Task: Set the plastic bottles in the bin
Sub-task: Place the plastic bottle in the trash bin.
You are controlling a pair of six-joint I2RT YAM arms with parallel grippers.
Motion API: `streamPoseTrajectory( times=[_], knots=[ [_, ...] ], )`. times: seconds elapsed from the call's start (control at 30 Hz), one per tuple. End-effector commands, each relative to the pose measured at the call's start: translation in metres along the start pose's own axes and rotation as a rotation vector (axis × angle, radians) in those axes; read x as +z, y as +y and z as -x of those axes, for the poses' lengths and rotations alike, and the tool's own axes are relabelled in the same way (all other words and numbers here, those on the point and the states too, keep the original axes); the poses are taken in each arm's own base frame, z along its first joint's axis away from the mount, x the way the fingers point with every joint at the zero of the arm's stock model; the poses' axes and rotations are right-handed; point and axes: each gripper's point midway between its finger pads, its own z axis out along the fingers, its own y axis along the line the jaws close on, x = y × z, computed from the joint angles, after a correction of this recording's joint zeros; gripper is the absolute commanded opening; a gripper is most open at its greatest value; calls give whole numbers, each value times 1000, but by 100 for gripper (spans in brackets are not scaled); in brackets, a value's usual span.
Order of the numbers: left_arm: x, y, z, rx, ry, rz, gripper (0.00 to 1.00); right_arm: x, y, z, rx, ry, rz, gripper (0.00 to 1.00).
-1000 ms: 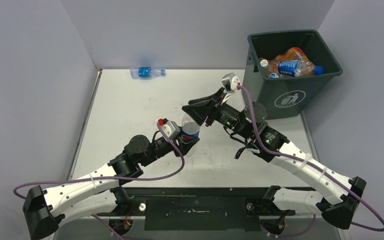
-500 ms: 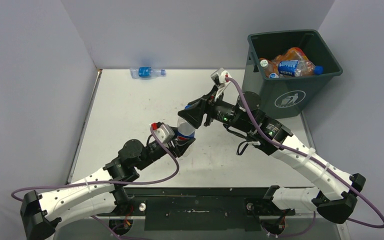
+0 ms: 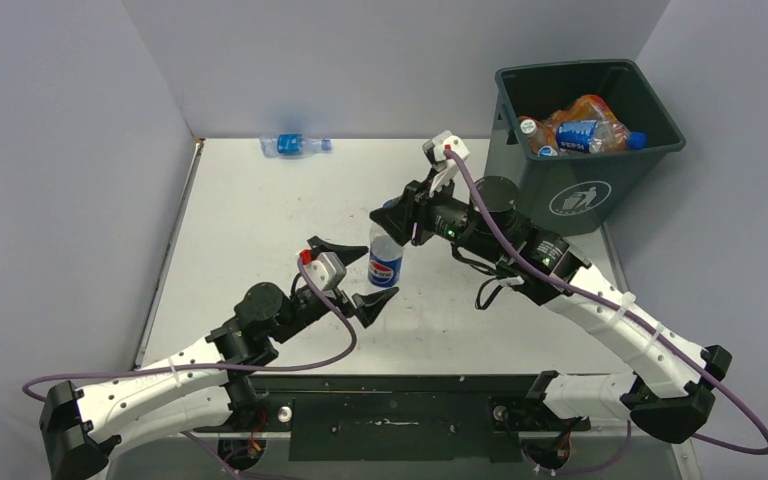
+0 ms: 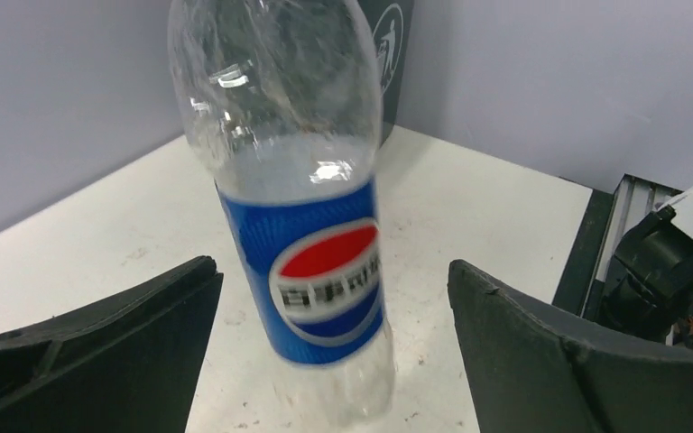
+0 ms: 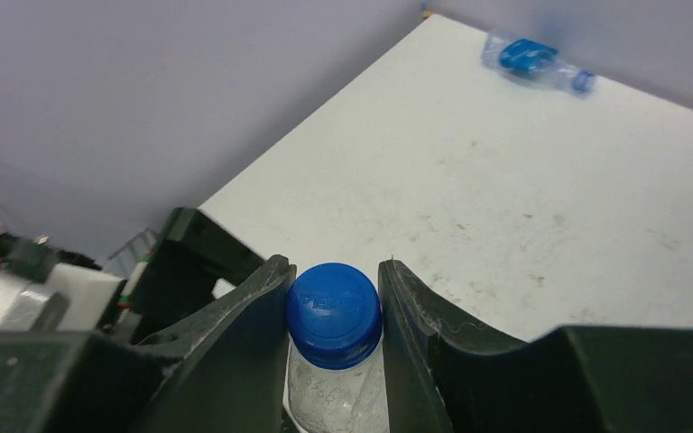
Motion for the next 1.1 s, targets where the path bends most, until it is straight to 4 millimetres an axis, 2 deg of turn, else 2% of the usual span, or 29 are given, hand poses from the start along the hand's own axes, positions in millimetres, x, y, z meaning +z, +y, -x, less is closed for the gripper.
streamPoseTrajectory(
  times=[0.0, 0.1, 0.17, 0.2, 0.27, 0.37, 0.47, 0.63, 0.8, 0.9, 0.93, 1.0, 1.03, 1.07],
  knots=[
    [-4, 1, 43, 41, -174, 21, 96, -39, -38, 90, -129, -238, -306, 5],
    [-6, 8, 44, 53, -175, 65, 96, -92, -61, 161, -182, -501, -537, 5],
    [-6, 12, 42, 68, -169, 85, 96, -132, -80, 194, -238, -648, -731, 5],
    [-6, 14, 42, 73, -166, 94, 96, -155, -94, 204, -227, -728, -859, 5],
    [-6, 16, 41, 79, -161, 106, 96, -188, -106, 219, -236, -874, -998, 5],
    [-7, 16, 43, 84, -164, 111, 96, -214, -127, 244, -271, -1024, -1136, 5],
    [-7, 20, 46, 83, -173, 128, 96, -221, -169, 263, -254, -1077, -1288, 5],
    [-7, 19, 47, 77, -170, 128, 96, -221, -257, 274, -222, -1103, -1434, 5],
    [-7, 23, 47, 90, -163, 145, 96, -210, -330, 272, -212, -1067, -1497, 5],
    [-7, 25, 43, 104, -151, 159, 96, -192, -361, 269, -183, -1057, -1447, 6],
    [-6, 26, 41, 108, -146, 161, 96, -182, -369, 270, -178, -1039, -1408, 17],
    [-5, 27, 39, 115, -136, 167, 96, -164, -376, 271, -165, -996, -1338, 63],
    [-5, 27, 38, 116, -133, 168, 96, -159, -378, 270, -143, -983, -1329, 75],
    [-4, 28, 38, 117, -130, 170, 96, -157, -377, 271, -126, -982, -1318, 82]
  ],
)
